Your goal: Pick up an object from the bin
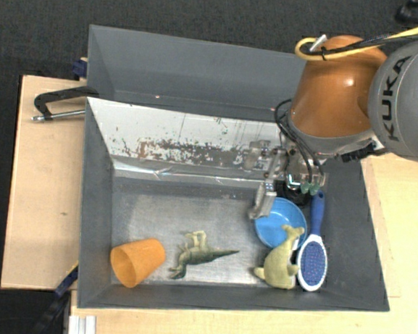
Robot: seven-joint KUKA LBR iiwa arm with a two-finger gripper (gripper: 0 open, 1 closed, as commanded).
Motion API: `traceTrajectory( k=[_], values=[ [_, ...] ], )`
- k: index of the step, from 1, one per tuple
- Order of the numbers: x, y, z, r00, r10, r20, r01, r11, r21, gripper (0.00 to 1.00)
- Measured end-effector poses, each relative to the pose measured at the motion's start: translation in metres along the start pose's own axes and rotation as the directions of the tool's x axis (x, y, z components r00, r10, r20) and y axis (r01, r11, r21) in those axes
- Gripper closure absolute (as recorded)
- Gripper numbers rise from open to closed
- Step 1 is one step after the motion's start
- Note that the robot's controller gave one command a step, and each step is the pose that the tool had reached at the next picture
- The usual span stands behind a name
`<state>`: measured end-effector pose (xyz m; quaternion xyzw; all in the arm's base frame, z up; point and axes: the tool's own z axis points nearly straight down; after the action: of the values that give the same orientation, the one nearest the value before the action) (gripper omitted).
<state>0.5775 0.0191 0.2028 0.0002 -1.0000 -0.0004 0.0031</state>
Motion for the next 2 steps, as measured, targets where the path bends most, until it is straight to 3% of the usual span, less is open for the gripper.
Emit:
traceTrajectory(
  k=[1,2],
  values=[
    [0.086,-0.039,0.066,0.992,-0.128,-0.003,0.128,0.992,0.001,0.00],
    [0.081,-0.025,0.134,0.946,-0.325,0.002,0.325,0.946,0.000,0.00]
  ],
)
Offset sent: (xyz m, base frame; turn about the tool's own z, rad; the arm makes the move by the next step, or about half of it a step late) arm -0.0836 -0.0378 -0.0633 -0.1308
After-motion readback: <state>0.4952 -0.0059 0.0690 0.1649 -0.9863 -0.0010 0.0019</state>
